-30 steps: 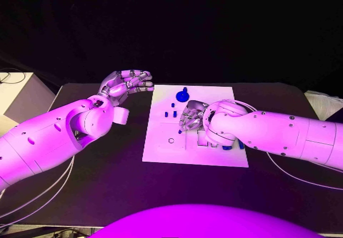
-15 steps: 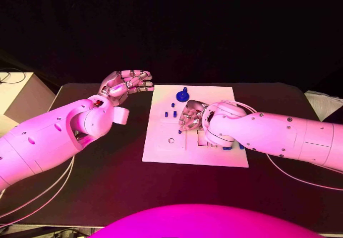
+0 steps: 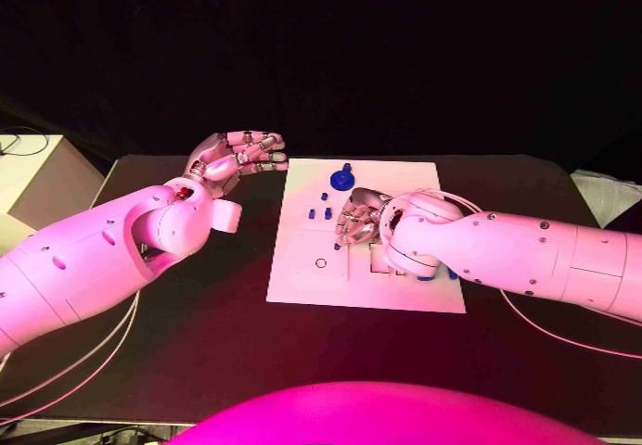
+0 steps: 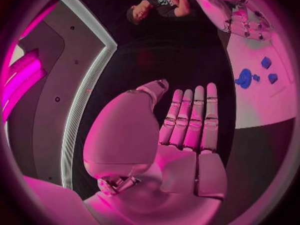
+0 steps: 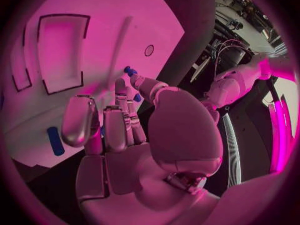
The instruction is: Assemble the parts on the task board
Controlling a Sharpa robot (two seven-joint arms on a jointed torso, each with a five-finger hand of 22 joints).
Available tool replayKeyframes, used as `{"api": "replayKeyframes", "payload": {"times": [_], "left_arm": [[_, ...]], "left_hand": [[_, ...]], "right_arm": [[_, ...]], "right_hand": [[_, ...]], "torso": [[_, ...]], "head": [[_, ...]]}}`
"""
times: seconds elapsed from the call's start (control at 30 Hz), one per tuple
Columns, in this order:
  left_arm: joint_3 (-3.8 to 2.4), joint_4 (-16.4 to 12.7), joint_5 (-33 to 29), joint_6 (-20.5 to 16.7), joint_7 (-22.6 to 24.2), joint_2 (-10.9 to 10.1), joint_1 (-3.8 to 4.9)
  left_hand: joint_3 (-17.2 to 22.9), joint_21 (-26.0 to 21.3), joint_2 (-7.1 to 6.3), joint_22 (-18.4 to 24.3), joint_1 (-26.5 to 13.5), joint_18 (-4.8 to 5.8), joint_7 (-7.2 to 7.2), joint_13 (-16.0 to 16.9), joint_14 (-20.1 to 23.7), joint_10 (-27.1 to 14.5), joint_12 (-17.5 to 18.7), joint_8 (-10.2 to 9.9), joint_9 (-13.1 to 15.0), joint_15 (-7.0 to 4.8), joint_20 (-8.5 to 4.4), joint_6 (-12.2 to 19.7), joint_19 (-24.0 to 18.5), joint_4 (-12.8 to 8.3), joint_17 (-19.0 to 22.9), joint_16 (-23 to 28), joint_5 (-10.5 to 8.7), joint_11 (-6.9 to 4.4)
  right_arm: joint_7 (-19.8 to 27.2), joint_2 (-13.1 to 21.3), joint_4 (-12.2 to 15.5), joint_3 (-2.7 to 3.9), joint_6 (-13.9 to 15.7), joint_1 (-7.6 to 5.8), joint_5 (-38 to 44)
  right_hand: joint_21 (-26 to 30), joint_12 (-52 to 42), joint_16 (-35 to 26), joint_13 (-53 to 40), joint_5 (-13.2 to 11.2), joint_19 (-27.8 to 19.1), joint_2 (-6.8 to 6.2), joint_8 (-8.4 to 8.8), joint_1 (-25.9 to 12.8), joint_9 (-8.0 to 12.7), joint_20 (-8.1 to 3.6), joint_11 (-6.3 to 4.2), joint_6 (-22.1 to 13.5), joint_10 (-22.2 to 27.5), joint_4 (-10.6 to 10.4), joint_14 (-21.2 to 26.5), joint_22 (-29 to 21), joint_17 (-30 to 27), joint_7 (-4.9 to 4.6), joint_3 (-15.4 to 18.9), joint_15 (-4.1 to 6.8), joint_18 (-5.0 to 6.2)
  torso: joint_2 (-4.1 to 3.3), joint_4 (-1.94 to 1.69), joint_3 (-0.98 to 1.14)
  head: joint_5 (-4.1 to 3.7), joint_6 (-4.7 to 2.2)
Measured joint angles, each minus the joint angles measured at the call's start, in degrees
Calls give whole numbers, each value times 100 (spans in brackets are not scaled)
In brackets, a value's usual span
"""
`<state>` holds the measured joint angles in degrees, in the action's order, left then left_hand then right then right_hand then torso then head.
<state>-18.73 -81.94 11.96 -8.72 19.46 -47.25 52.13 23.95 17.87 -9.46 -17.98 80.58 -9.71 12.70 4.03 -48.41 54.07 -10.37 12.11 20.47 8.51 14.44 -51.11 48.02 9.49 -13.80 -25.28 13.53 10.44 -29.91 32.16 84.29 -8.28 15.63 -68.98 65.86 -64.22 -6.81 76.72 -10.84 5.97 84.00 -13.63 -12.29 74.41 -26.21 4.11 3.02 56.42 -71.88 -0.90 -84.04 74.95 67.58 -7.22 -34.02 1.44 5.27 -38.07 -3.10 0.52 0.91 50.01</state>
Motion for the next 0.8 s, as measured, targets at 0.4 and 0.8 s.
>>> {"api": "replayKeyframes", "payload": {"times": [0.4,0.8], "left_arm": [[0,0,0,1,-2,-4,0],[0,-1,0,3,-4,-7,0]], "left_hand": [[-16,0,0,10,0,0,0,0,0,0,0,0,0,0,0,0,0,16,-9,0,0,0],[-16,0,0,10,0,0,0,0,0,0,0,0,1,0,0,0,0,16,-8,0,0,0]], "right_arm": [[27,30,17,-6,101,18,-77],[44,36,-10,-7,172,19,-96]], "right_hand": [[0,0,-1,-68,125,0,97,0,-97,6,0,18,0,-17,-197,0,-1,-2,0,-8,0,0],[0,0,-4,-102,214,0,173,0,-82,5,0,17,41,-18,-236,0,-2,-2,-1,-47,0,0]], "torso": [[1,-1,1],[1,-2,-2]], "head": [[3,0],[6,0]]}}
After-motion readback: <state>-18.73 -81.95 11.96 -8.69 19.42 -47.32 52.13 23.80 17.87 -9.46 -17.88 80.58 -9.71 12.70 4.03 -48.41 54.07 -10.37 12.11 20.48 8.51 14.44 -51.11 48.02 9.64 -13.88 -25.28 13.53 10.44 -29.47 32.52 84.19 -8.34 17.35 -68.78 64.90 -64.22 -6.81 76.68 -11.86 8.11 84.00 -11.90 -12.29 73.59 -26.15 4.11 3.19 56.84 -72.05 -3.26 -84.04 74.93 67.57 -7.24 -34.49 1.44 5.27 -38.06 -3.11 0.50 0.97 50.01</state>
